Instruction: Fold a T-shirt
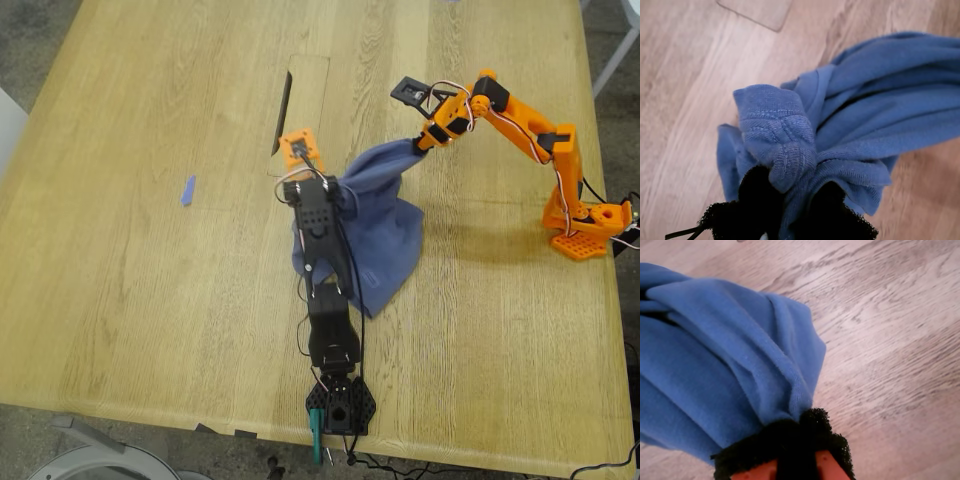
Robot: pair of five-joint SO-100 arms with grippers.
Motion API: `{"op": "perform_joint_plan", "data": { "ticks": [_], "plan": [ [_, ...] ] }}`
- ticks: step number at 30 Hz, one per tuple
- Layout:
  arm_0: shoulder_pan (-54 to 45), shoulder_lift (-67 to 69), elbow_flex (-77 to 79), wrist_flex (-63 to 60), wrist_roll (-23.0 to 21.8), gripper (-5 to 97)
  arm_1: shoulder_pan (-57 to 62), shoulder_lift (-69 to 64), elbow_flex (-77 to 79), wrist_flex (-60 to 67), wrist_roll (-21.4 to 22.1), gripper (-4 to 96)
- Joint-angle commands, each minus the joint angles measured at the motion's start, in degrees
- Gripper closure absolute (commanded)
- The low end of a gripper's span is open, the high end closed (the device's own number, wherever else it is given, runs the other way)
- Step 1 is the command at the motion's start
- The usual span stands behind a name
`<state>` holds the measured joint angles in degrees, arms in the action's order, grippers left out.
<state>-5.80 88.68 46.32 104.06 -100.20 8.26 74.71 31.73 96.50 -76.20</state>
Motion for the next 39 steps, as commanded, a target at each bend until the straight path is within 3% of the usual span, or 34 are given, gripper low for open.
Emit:
{"op": "perform_joint_plan", "data": {
  "ticks": [1, 15, 25, 31, 39],
  "plan": [
    [2.72, 15.73, 8.26, 1.41, -1.41, 92, -1.58, 6.94, 4.75, 0.18, 0.62, 91.4],
    [17.67, 32.52, 37.97, -0.35, -4.83, 92, -4.66, 19.42, 29.09, -0.62, 0.53, 91.4],
    [26.81, 42.54, 57.92, -7.47, -6.15, 92, -8.44, 29.79, 55.63, -12.66, 0.62, 91.4],
    [30.85, 44.47, 67.32, -15.21, -5.54, 92, -10.81, 35.07, 70.49, -21.62, 0.70, 91.4],
    [41.92, 45.09, 74.27, -18.28, -6.50, 92, -17.05, 39.81, 80.95, -22.68, 1.14, 91.4]
  ]
}}
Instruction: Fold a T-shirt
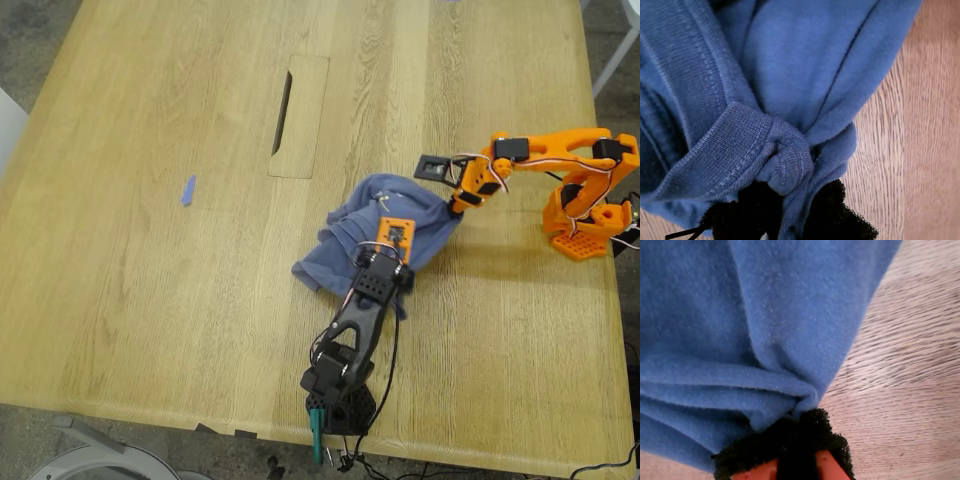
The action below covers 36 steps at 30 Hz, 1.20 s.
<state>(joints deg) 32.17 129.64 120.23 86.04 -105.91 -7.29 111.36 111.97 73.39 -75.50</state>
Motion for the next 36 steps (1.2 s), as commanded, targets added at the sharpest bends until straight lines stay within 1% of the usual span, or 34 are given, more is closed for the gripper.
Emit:
{"op": "perform_joint_plan", "data": {
  "ticks": [1, 7, 12, 15, 18, 22, 23, 26, 27, 29, 30, 31, 33, 36],
  "plan": [
    [5.36, 4.31, 0.97, -0.44, -1.05, 92, -2.20, 3.69, 1.49, 0.62, 0.44, 91.4],
    [12.74, 4.57, 0.97, 1.23, -2.02, 92, -4.75, 7.56, 2.99, 7.47, 0.53, 91.4],
    [14.06, 5.10, 4.31, -1.49, -1.58, 92, -3.87, 9.93, 6.50, 7.82, 0.53, 91.4],
    [13.97, 5.10, 8.70, -5.71, -2.02, 92, -4.13, 12.04, 13.36, 3.52, 0.70, 91.4],
    [13.18, 4.92, 13.62, -9.23, -1.93, 92, -3.87, 13.89, 21.62, -4.83, 0.70, 91.4],
    [11.43, 5.01, 18.98, -11.78, -0.79, 92, -3.16, 13.97, 27.86, -14.33, 0.35, 91.4],
    [11.07, 5.01, 19.51, -12.57, -0.88, 90, -3.08, 13.89, 28.74, -15.91, 0.35, 91.4],
    [10.90, 5.01, 19.25, -12.74, -1.58, 77, -2.55, 13.97, 31.55, -20.74, -0.09, 91.3],
    [10.63, 5.01, 18.90, -12.22, -2.20, 70, -2.37, 13.97, 32.26, -22.41, -0.26, 90.8],
    [10.02, 5.01, 17.84, -10.81, -3.25, 56, -2.02, 14.24, 33.40, -26.28, -0.53, 80.0],
    [9.67, 5.01, 17.40, -10.37, -3.25, 50, -1.93, 14.68, 33.84, -28.21, -0.53, 74.1],
    [9.40, 5.01, 17.05, -10.37, -2.55, 45, -1.93, 14.94, 34.01, -30.15, -0.35, 70.4],
    [9.58, 5.10, 16.00, -10.02, -2.02, 36, -1.76, 15.12, 33.05, -31.90, -0.18, 66.8],
    [11.51, 5.10, 12.30, -5.98, -2.72, 29, -1.41, 15.91, 29.71, -30.59, 0.09, 63.1]
  ]
}}
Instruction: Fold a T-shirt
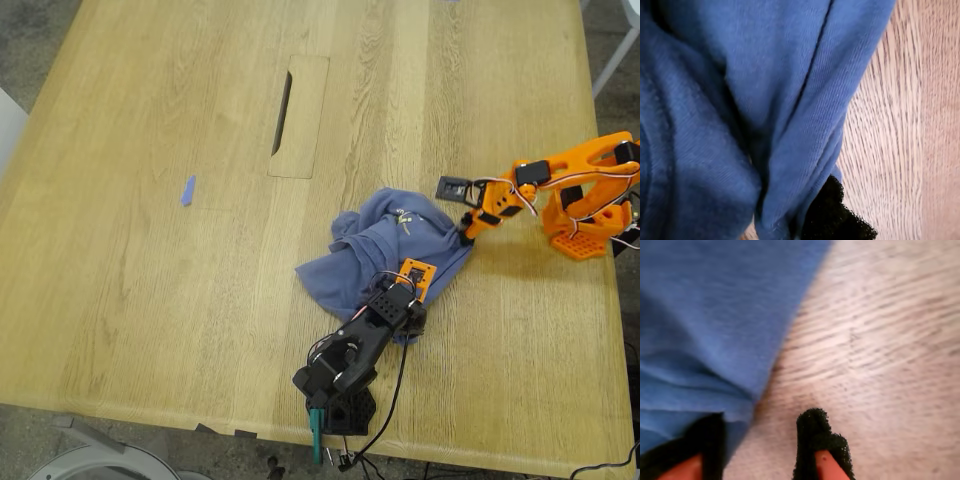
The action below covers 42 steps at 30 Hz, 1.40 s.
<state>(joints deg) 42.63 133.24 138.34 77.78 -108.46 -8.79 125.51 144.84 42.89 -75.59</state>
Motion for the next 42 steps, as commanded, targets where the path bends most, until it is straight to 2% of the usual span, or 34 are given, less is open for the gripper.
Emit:
{"op": "perform_joint_plan", "data": {
  "ticks": [1, 9, 16, 21, 26, 31, 36, 42],
  "plan": [
    [1.67, 1.58, -6.94, 3.25, -0.70, 26, 0.09, 2.20, -4.66, 1.93, 0.62, 62.4],
    [4.66, 1.32, -19.07, 14.15, -2.20, 15, -0.26, 3.78, -20.13, 20.21, 1.23, 59.4],
    [10.63, -0.44, -26.89, 17.67, -2.90, 14, -4.57, 3.16, -28.13, 26.46, 3.43, 58.8],
    [10.55, -3.16, -32.26, 16.08, 0.09, 14, -7.03, 0.18, -34.72, 28.13, 3.87, 59.9],
    [6.77, -4.13, -35.42, 11.07, 3.25, 16, -7.82, -5.63, -42.01, 23.91, 2.72, 67.9],
    [-1.14, -3.87, -36.91, 7.12, 7.38, 32, -8.00, -12.22, -47.55, 18.63, 0.70, 76.4],
    [-8.88, -2.99, -36.47, 2.37, 8.70, 60, -9.40, -16.52, -49.31, 12.92, -0.09, 91.1],
    [-16.61, -2.20, -31.11, -10.02, 7.82, 82, -9.84, -19.95, -50.54, 7.47, -0.53, 91.3]
  ]
}}
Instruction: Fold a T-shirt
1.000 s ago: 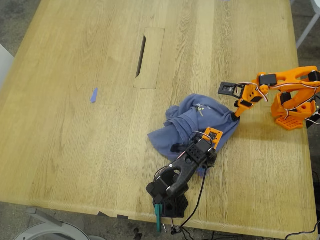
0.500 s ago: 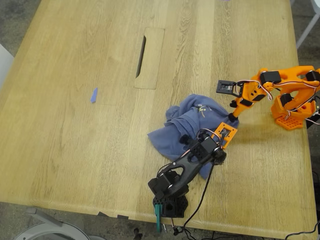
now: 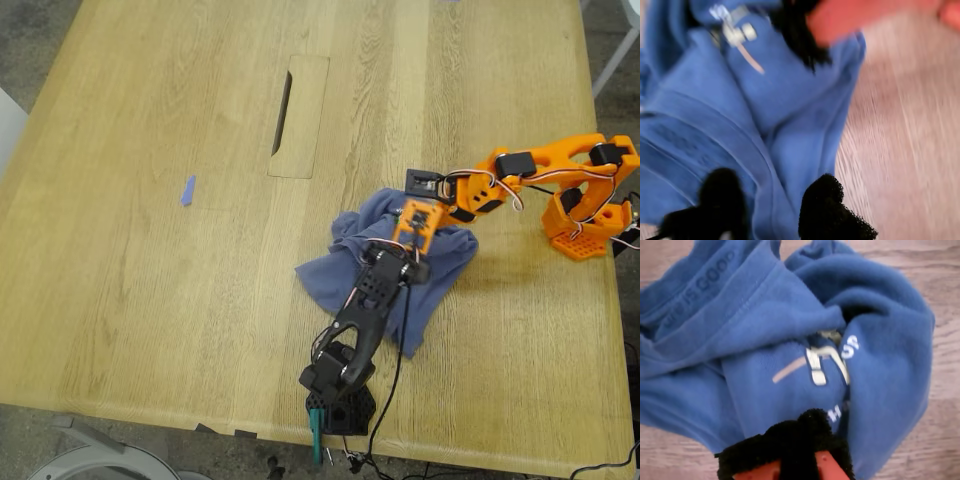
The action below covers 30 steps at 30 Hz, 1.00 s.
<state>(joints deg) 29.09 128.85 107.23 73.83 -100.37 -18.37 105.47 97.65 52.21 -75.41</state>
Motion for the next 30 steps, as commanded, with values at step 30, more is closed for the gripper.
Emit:
{"op": "perform_joint_plan", "data": {
  "ticks": [30],
  "plan": [
    [-18.19, 2.55, 31.73, -41.13, -2.11, 86, 1.23, -4.75, 18.63, -21.27, -0.44, 91.3]
  ]
}}
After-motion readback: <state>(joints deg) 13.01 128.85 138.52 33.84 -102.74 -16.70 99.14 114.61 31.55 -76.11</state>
